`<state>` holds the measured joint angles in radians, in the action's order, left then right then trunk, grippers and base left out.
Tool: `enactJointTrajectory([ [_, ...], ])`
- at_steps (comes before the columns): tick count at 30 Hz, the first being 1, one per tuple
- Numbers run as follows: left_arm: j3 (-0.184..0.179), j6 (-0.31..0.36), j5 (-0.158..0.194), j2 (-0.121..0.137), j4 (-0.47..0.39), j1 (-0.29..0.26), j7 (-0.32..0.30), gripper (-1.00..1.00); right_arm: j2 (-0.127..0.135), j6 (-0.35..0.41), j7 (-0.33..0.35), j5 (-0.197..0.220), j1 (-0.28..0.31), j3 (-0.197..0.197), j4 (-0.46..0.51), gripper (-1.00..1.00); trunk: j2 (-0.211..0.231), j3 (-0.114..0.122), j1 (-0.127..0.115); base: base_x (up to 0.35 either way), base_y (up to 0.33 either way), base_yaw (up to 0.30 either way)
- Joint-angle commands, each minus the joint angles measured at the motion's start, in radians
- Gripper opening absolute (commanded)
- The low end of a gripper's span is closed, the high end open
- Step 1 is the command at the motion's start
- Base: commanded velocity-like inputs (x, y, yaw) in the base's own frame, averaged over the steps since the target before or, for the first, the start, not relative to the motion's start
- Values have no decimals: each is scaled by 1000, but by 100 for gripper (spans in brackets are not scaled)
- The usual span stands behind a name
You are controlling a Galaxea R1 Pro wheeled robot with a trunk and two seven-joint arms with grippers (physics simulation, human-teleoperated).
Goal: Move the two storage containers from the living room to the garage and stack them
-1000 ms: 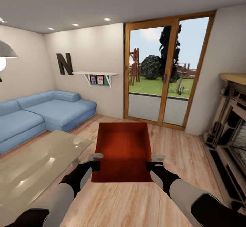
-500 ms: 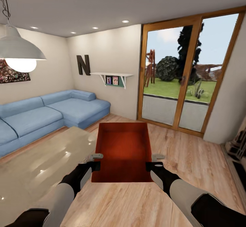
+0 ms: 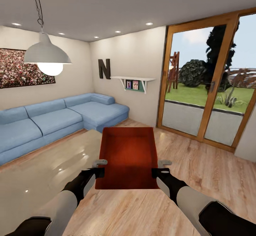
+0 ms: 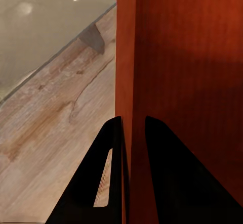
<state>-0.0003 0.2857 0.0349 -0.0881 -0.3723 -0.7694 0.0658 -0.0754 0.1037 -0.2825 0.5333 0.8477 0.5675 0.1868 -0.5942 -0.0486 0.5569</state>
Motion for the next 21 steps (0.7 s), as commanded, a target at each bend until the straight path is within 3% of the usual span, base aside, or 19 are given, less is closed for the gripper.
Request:
enactJointTrajectory([
  [1,-1,5,20,-1,1,-1,8,-100,0,7,17,-2,1,20,11,-100,-2,-1,0,0,0,291],
  [21,-1,4,20,-1,1,-1,8,-100,0,7,17,-2,1,20,11,-100,-2,13,0,0,0,291],
])
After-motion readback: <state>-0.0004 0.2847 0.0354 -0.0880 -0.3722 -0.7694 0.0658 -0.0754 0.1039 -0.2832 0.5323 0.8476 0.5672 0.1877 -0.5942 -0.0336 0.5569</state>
